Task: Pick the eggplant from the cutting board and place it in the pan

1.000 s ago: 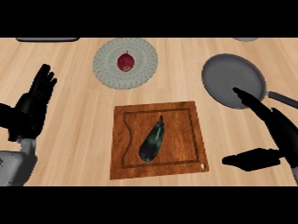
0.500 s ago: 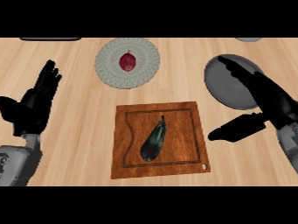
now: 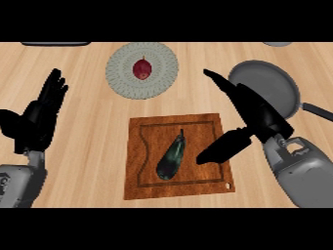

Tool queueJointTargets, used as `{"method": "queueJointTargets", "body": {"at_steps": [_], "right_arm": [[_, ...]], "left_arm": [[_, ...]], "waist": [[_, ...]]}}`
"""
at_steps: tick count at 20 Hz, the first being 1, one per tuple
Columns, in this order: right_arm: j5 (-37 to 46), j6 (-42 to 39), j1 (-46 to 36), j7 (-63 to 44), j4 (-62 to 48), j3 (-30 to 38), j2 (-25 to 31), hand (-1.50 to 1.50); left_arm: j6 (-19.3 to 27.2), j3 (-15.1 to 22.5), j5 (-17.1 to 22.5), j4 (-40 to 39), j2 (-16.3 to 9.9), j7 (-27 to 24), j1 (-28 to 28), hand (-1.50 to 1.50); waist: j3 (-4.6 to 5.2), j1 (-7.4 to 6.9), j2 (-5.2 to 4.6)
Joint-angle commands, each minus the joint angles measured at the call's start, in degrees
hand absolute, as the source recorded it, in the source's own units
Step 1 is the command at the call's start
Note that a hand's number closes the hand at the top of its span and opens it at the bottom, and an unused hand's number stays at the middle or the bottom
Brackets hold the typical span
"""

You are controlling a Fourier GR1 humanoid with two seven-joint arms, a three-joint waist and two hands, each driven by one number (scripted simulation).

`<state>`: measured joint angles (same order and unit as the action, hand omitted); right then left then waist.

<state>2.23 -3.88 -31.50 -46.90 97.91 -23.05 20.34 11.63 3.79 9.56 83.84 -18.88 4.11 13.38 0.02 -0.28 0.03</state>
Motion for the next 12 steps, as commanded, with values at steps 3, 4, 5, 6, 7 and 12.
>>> {"method": "queueJointTargets", "body": {"at_steps": [3,4,5,6,7,12], "right_arm": [[3.57,-2.09,-2.92,-5.08,-6.04,-0.69,-6.32,-1.5],[4.97,-2.64,3.79,-0.03,-3.89,-0.19,-4.77,-1.5],[5.11,-3.37,1.72,-5.69,-2.12,0.0,-4.78,-1.5],[6.42,-2.82,0.63,-5.87,-3.72,0.76,-7.35,-1.5],[7.09,-2.98,0.3,-8.49,-1.97,0.99,-7.33,-1.5],[11.64,-3.89,6.27,-1.29,-8.61,-1.1,-7.22,-1.5]], "left_arm": [[-2.22,-2.76,0.39,-1.19,-0.02,0.96,1.87,0.0],[-2.01,-2.9,-0.54,0.56,0.19,1.44,0.46,0.0],[-1.9,-1.82,-0.76,3.98,-0.16,5.24,0.5,0.0],[0.32,-1.24,-3.08,1.79,2.43,3.14,1.04,0.0],[-0.87,-0.89,-2.8,5.72,1.84,2.45,-3.98,0.0],[-3.43,-3.66,-1.41,4.81,0.39,3.79,-1.9,0.0]], "waist": [[0.0,-0.01,-0.08],[-0.02,0.19,-0.03],[-0.02,0.15,0.04],[-0.02,0.18,-0.01],[-0.02,0.02,0.05],[-0.03,0.06,-0.01]]}}
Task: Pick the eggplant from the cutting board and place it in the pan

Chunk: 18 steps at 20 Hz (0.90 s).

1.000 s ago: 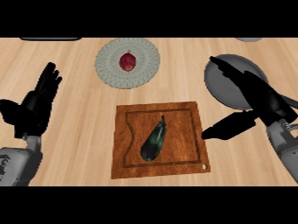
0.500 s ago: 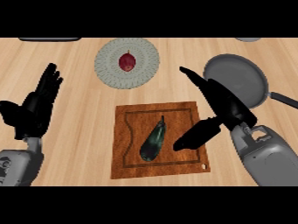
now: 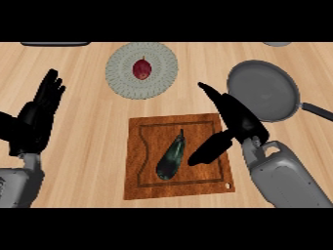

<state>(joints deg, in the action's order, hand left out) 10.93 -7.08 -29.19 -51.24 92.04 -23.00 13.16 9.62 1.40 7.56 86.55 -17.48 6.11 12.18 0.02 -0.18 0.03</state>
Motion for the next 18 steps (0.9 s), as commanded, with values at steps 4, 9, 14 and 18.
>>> {"method": "queueJointTargets", "body": {"at_steps": [4,9,14,18], "right_arm": [[0.64,-4.97,0.28,6.84,-9.76,3.82,-2.63,-1.5],[2.72,-7.35,0.11,3.71,-8.23,2.72,-7.38,-1.5],[5.98,-9.98,3.56,7.82,-8.47,2.18,-7.9,-1.5],[8.9,-9.43,-1.03,9.03,-17.2,3.07,-11.32,-1.5]], "left_arm": [[-1.87,-2.82,-1.1,-3.13,0.72,-2.93,0.53,0.0],[-2.52,-3.37,-2.86,-2.65,1.22,-2.06,0.7,0.0],[-2.19,-2.28,-4.49,-3.29,4.69,-4.06,-0.43,0.0],[-2.91,-3.21,-4.43,-5.89,5.31,-5.68,0.89,0.0]], "waist": [[-0.02,-0.02,-0.13],[-0.01,0.01,-0.04],[-0.02,0.06,-0.02],[-0.01,-0.04,-0.1]]}}
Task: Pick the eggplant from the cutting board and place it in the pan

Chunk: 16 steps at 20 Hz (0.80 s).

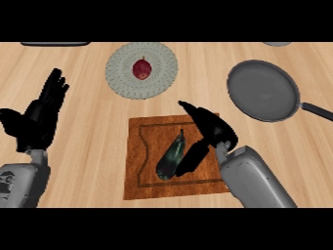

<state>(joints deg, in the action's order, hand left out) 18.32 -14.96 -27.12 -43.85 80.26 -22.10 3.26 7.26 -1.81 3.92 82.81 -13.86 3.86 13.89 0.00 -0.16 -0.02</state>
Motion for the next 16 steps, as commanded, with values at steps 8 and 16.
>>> {"method": "queueJointTargets", "body": {"at_steps": [8,16], "right_arm": [[4.87,-9.19,-0.56,-3.26,-2.83,0.27,-0.42,-1.5],[7.97,-8.7,-0.95,0.7,-10.57,0.85,-3.23,-1.5]], "left_arm": [[-1.36,-0.95,-1.53,1.67,1.0,-0.27,-1.65,0.0],[-2.87,-1.99,-1.81,2.51,2.0,-2.15,-4.39,0.0]], "waist": [[0.01,0.06,0.05],[0.0,-0.06,0.04]]}}
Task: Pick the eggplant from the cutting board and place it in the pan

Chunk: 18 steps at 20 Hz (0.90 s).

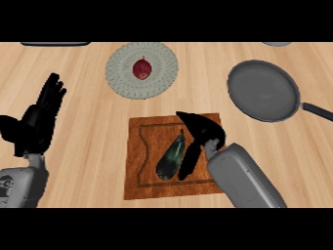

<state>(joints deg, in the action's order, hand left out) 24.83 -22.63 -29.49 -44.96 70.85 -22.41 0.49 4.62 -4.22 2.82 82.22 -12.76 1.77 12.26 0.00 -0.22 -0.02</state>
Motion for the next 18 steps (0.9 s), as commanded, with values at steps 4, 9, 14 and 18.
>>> {"method": "queueJointTargets", "body": {"at_steps": [4,9,14,18], "right_arm": [[-1.58,1.65,-1.4,-2.32,-2.03,-3.19,-0.48,-1.5],[1.58,1.5,-4.14,6.39,-13.28,-0.93,-0.49,-1.5],[-2.07,5.09,-3.67,7.77,-16.62,-5.09,-0.49,-1.5],[-3.09,6.64,-2.27,10.62,-16.93,-8.57,-0.47,1.5]], "left_arm": [[-0.19,-1.46,-0.69,-0.42,-0.02,3.82,3.84,0.0],[0.23,-0.48,-1.88,1.47,1.25,3.64,2.29,0.0],[-0.44,-1.1,-2.31,-1.62,1.88,0.75,2.98,0.0],[-1.85,-1.58,-1.04,3.28,1.23,3.16,0.13,0.0]], "waist": [[0.0,0.04,0.01],[-0.01,-0.09,-0.06],[-0.01,-0.19,-0.09],[-0.01,-0.3,-0.05]]}}
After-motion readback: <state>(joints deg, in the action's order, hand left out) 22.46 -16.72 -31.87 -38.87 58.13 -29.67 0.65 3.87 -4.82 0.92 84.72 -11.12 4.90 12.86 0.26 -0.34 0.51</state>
